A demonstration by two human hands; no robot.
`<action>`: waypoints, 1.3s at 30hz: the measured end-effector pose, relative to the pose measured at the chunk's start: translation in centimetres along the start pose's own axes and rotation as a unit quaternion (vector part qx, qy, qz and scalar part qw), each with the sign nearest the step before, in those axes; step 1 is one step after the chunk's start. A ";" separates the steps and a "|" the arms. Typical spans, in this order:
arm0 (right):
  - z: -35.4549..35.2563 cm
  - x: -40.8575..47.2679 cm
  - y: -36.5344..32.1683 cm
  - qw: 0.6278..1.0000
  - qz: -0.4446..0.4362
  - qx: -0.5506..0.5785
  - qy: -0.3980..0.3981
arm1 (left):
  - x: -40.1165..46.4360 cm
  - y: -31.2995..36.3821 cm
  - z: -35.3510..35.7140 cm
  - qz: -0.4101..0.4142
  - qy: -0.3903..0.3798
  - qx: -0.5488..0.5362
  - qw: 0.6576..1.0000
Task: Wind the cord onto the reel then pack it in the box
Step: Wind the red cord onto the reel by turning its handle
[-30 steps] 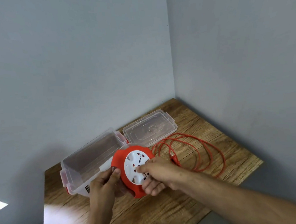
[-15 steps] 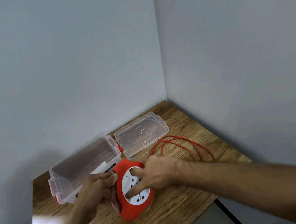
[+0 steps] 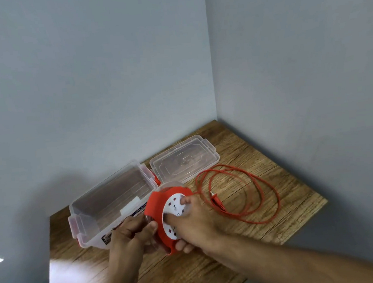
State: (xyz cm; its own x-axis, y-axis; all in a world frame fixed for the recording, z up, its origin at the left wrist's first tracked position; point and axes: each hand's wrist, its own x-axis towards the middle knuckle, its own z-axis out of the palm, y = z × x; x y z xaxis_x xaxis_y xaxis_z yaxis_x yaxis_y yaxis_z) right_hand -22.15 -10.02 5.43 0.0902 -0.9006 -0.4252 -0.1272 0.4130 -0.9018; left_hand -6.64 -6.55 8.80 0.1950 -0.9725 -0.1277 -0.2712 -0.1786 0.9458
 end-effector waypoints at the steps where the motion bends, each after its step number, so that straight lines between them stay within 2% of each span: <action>1: 0.3 -0.2 0.0 0.993 0.068 0.094 -0.013 | -0.2 -0.2 0.1 0.001 0.000 0.006 1.000; 3: 0.4 -0.8 -0.2 0.972 0.137 0.187 -0.023 | -0.4 -0.4 0.3 0.000 -0.002 0.003 1.000; 6: -1.0 -1.4 -0.6 0.972 0.139 0.171 -0.085 | -0.6 -0.5 0.4 -0.021 0.013 -0.041 0.999; 8: -2.8 -1.5 -0.9 0.992 0.063 0.036 -0.107 | -0.6 -0.3 0.3 -0.046 0.025 -0.063 0.997; 9: -3.7 -1.4 -0.9 0.992 -0.025 -0.093 -0.078 | -0.5 -0.2 0.1 -0.060 0.031 -0.071 0.995; 10: -4.7 -1.1 -0.8 0.957 -0.148 -0.247 -0.030 | -0.3 -0.1 -0.2 -0.074 0.035 -0.074 0.994; 11: -5.7 -0.7 -0.7 0.876 -0.283 -0.392 0.000 | 0.0 0.0 -0.6 -0.087 0.031 -0.070 0.993; 12: -6.4 -0.5 -0.7 0.771 -0.395 -0.500 -0.011 | 0.3 0.1 -1.1 -0.098 0.018 -0.060 0.993; 13: -6.9 -0.4 -1.1 0.675 -0.466 -0.570 -0.055 | 0.7 0.3 -1.5 -0.106 -0.004 -0.045 0.993; 14: -7.3 -0.2 -1.7 0.600 -0.505 -0.610 -0.113 | 1.0 0.7 -1.8 -0.109 -0.030 -0.026 0.993; 15: -7.7 -0.1 -2.2 0.542 -0.522 -0.638 -0.165 | 1.3 1.0 -2.0 -0.110 -0.055 -0.004 0.992; 17: -8.0 0.4 -3.1 0.460 -0.523 -0.684 -0.218 | 1.8 1.8 -2.2 -0.114 -0.098 0.036 0.988; 18: -8.0 0.5 -3.6 0.434 -0.524 -0.697 -0.226 | 2.1 2.1 -2.1 -0.119 -0.115 0.053 0.985; 20: -7.8 0.4 -4.3 0.406 -0.529 -0.708 -0.231 | 2.5 2.4 -1.9 -0.125 -0.133 0.080 0.980; 23: -7.0 0.1 -4.9 0.400 -0.536 -0.704 -0.238 | 2.6 2.4 -1.3 -0.124 -0.125 0.083 0.981; 26: -6.4 0.4 -4.5 0.393 -0.532 -0.721 -0.205 | 2.4 2.3 -1.1 -0.113 -0.103 0.051 0.987; 28: -6.2 0.6 -3.6 0.427 -0.532 -0.711 -0.170 | 2.3 2.2 -1.4 -0.099 -0.086 0.038 0.991; 29: -6.0 0.8 -3.0 0.465 -0.527 -0.696 -0.150 | 2.2 2.1 -1.5 -0.092 -0.081 0.033 0.992; 30: -5.7 0.9 -2.4 0.515 -0.512 -0.675 -0.127 | 2.1 2.0 -1.6 -0.084 -0.076 0.027 0.993; 32: -4.9 1.0 -1.2 0.658 -0.458 -0.596 -0.053 | 1.7 1.8 -1.5 -0.067 -0.063 0.007 0.996; 34: -3.8 0.6 -0.4 0.808 -0.363 -0.462 0.033 | 1.3 1.6 -1.2 -0.035 -0.045 -0.007 0.998; 36: -2.2 -0.6 0.2 0.924 -0.250 -0.279 0.082 | 0.9 1.2 -0.5 0.003 -0.028 -0.002 1.000; 37: -1.1 -1.0 0.5 0.965 -0.190 -0.158 0.088 | 0.7 0.9 -0.1 0.019 -0.021 0.009 1.000; 38: -0.2 -1.3 0.8 0.988 -0.124 -0.031 0.088 | 0.3 0.7 0.3 0.029 -0.019 0.021 0.999; 39: 0.4 -1.3 0.6 0.993 -0.053 0.073 0.079 | 0.0 0.5 0.6 0.034 -0.016 0.030 0.999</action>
State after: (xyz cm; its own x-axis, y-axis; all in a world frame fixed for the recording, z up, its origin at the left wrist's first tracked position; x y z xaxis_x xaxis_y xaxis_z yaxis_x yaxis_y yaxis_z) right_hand -21.98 -8.50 5.39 -0.0628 -0.9452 -0.3204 0.0210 0.3198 -0.9473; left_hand -7.36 -6.74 9.07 0.1438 -0.9869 -0.0737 -0.3386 -0.1190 0.9334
